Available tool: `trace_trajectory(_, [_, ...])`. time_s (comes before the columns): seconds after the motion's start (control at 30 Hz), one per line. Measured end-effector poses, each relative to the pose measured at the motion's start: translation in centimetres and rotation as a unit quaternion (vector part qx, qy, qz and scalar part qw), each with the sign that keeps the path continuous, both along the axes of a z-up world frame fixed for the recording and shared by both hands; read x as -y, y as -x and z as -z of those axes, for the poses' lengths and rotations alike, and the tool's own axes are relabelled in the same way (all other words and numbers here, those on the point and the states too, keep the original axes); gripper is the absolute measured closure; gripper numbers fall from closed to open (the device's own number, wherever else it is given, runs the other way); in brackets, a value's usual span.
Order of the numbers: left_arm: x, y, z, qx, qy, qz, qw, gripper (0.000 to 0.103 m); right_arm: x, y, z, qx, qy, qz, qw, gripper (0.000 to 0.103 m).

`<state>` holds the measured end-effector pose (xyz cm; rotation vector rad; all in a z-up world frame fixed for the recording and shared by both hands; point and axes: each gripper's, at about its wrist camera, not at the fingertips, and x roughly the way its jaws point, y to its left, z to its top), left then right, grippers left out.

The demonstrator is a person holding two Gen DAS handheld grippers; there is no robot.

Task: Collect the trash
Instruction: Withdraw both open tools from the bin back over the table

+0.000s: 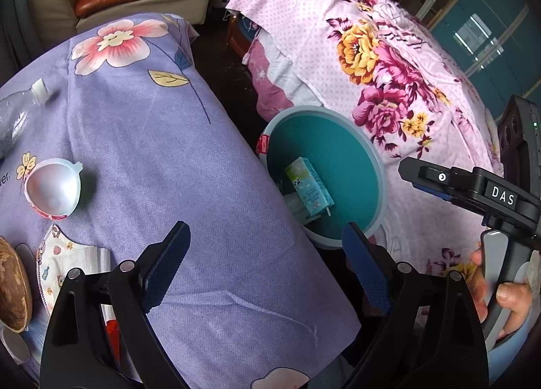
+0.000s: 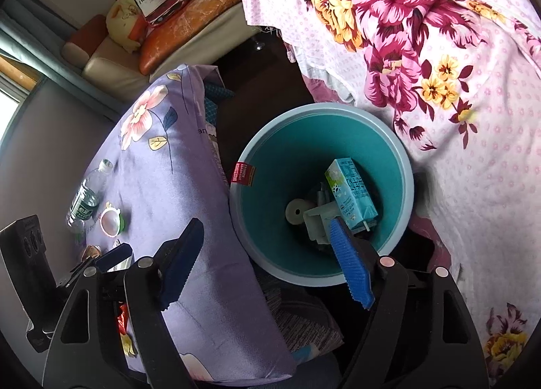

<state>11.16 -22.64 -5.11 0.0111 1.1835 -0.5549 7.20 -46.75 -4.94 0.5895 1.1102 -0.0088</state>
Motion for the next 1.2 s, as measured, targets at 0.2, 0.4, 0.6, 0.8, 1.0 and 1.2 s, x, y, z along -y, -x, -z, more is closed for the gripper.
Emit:
trace_trajectory(0.2, [-2.2,1.1,-1.2,0.013,0.008,-0.013,0.9998,0.011,-2.3,0.5,-1.7,0.009,0.013,-0.017,1.0,0.029])
trace_trajectory(0.4, [-4.5,2.0,-2.1,0.023,0.017,-0.029,0.9992,0.011,-4.5,0.8,-3.1,0.016,0.024,-0.036,0.999,0.029])
trace_trajectory(0.6, [-7.3,2.7,-2.5,0.028,0.024,-0.049,0.9981,0.011,-7.4,0.8,-4.0,0.019,0.033,-0.06,0.997,0.028])
trace_trajectory(0.8, [-11.1,3.0,-2.6,0.036,0.015,-0.075,0.9964,0.011,-10.5,0.4,-4.1,0.016,0.036,-0.087,0.995,0.028])
trace_trajectory(1.0, [-15.7,2.6,-2.7,0.045,0.008,-0.117,0.992,0.011,-13.9,-0.1,-3.8,0.004,0.046,-0.119,0.992,0.028])
trace_trajectory(1.2, [-20.7,2.1,-2.5,0.044,0.016,-0.161,0.9859,0.011,-17.6,-0.8,-3.0,-0.012,0.056,-0.151,0.987,0.028])
